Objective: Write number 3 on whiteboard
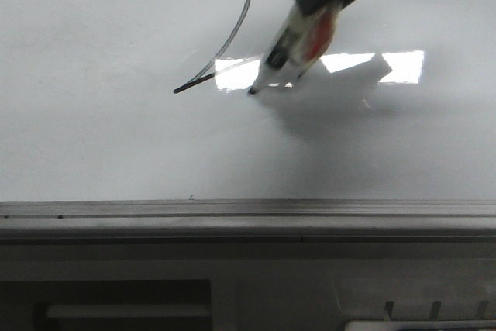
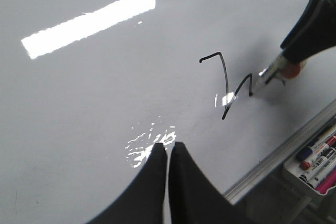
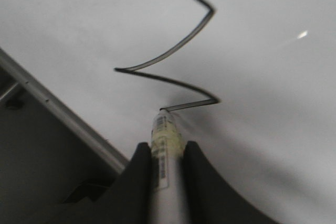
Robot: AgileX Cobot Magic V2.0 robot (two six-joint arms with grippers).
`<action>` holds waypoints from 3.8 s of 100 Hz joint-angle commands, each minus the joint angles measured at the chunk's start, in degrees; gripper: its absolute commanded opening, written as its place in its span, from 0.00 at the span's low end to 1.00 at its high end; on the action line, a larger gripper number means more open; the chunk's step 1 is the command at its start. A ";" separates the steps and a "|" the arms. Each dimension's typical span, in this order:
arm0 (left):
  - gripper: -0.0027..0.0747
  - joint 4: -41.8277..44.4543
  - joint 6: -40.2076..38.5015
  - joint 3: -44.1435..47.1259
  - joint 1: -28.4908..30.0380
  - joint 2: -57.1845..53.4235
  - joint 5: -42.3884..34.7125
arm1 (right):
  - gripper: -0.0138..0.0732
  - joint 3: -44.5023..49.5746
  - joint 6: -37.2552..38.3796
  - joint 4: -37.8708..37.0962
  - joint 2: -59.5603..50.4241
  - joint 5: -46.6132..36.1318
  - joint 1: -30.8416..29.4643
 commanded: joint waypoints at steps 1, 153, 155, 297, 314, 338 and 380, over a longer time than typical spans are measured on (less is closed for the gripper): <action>0.01 -0.75 -0.59 -1.31 0.24 0.58 -4.44 | 0.10 0.55 0.02 -0.22 2.23 -4.61 1.11; 0.53 -52.55 46.78 -15.81 -2.17 26.86 16.22 | 0.10 -19.63 -54.03 31.64 -7.89 16.44 10.34; 0.53 -52.82 46.78 -15.95 -2.17 27.12 16.36 | 0.10 -19.63 -54.98 32.85 -7.72 16.44 10.34; 0.01 -51.31 32.94 -8.02 -2.17 26.66 -4.16 | 0.73 -19.63 -52.14 37.34 -14.94 12.88 -2.85; 0.01 -52.53 22.37 2.11 -2.17 26.48 -20.48 | 0.29 -17.44 -47.52 34.81 -18.91 12.88 -10.95; 0.01 -57.39 22.08 9.09 -2.17 31.02 -34.08 | 0.10 -6.95 -47.28 35.01 -21.97 5.59 -13.35; 0.01 -58.08 22.18 8.72 -2.17 38.90 -36.36 | 0.10 7.50 -47.28 37.35 -21.96 -4.71 -13.35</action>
